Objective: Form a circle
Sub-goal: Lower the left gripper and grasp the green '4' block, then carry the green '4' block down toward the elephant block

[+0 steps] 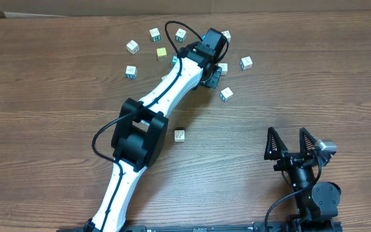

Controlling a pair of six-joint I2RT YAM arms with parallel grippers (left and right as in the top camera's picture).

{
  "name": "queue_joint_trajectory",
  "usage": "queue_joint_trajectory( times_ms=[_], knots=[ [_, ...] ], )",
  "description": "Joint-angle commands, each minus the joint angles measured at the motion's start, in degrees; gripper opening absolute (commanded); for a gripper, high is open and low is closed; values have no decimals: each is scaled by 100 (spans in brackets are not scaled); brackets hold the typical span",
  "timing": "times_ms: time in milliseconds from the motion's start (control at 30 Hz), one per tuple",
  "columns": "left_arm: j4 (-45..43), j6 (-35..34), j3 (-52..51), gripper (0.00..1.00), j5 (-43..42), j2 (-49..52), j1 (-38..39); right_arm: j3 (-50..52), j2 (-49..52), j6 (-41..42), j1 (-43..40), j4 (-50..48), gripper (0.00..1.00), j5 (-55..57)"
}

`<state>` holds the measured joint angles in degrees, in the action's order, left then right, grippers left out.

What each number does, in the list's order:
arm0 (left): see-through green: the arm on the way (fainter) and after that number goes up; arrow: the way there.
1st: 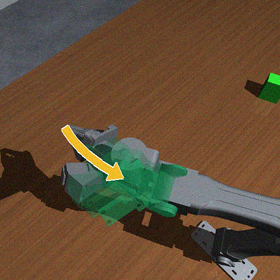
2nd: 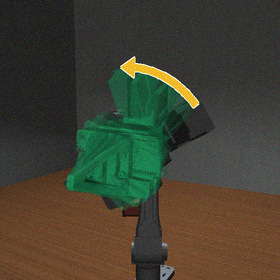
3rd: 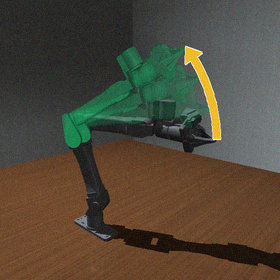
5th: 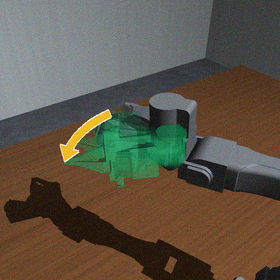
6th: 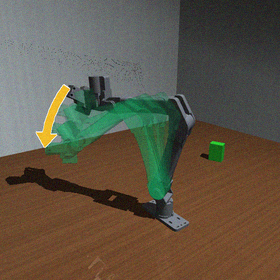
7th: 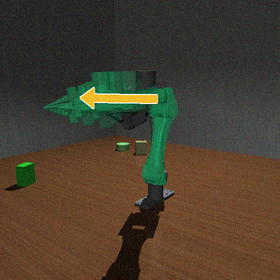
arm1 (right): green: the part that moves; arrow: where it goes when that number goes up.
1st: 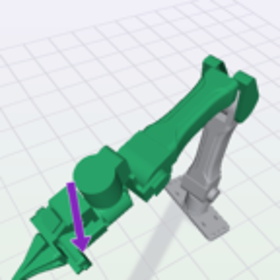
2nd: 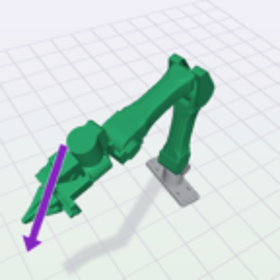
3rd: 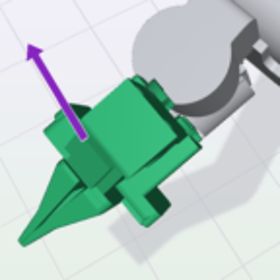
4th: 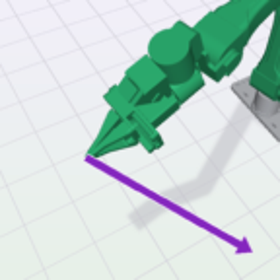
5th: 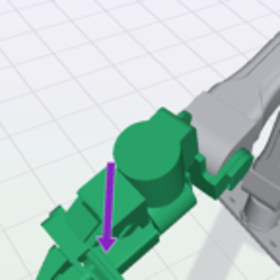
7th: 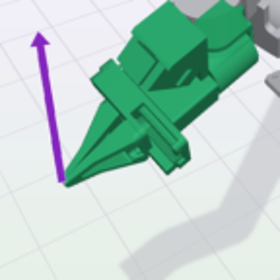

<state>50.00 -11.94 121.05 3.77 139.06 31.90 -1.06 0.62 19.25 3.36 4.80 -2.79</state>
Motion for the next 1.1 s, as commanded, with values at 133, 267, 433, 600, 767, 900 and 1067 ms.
queue_joint_trajectory(
  times_ms=[133, 267, 433, 600, 767, 900, 1067],
  knots=[
    [874, -538, -9, 14, 278, -1322, 35, 59, -46, -66, -44, -17, 100, -33],
    [1609, -874, -9, 13, 245, -1707, 39, 59, -46, -66, -44, -17, 100, -33],
    [2643, -1086, -11, 13, 107, -1845, 50, 59, -44, -66, -44, -17, 100, -33],
    [3303, -1259, -28, 10, 42, -1843, 133, 59, -46, -66, -44, -17, 100, -33],
    [3718, -1488, -72, 11, 48, -1843, 321, 59, -44, -66, -44, -17, 100, -33],
    [3864, -1718, -219, 11, 44, -1843, 490, 59, -44, -68, -44, -17, 100, -33],
    [3526, -1790, -710, 15, 94, -1843, 693, 59, -44, -66, -44, -17, 100, -33]
  ],
)
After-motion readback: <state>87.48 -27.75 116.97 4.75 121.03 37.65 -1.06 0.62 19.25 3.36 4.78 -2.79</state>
